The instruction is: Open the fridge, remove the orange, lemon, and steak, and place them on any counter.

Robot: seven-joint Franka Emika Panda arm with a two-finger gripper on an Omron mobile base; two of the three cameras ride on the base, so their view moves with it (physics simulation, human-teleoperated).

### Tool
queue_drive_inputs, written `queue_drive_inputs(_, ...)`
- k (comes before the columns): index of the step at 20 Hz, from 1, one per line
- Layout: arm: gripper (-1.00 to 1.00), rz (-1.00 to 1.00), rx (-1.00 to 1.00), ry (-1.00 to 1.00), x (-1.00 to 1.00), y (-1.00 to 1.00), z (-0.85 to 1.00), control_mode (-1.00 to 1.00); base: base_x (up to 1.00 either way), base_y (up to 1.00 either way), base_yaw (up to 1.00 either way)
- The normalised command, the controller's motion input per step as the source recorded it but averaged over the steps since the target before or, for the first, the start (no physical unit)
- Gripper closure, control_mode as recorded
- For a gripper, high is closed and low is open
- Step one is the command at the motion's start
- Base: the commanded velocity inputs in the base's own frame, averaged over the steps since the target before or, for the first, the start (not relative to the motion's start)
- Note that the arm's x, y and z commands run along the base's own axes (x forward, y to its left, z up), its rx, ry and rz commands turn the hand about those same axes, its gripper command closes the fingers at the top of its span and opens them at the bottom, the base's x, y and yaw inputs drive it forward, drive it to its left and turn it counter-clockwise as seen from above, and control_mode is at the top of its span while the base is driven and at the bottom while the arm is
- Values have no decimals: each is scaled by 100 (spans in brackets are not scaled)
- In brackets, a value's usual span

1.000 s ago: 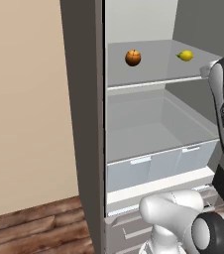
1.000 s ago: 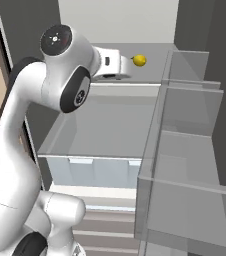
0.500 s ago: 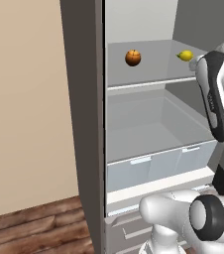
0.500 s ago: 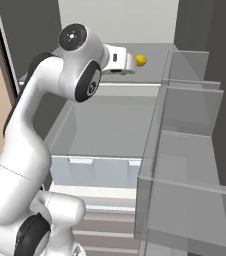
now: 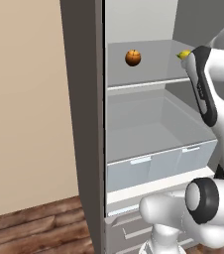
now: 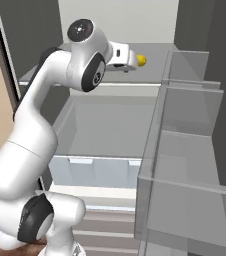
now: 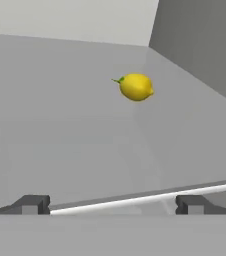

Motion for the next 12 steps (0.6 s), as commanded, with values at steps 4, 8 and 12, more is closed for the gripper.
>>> queue_drive_inputs(4, -100, 0, 0, 6, 36, 0, -11, -100, 0, 0, 0)
queue_drive_inputs(8, -100, 0, 0, 0, 32, 0, -1, -100, 0, 0, 0)
queue_drive_inputs(12, -100, 0, 0, 0, 37, 0, 0, -100, 0, 0, 0)
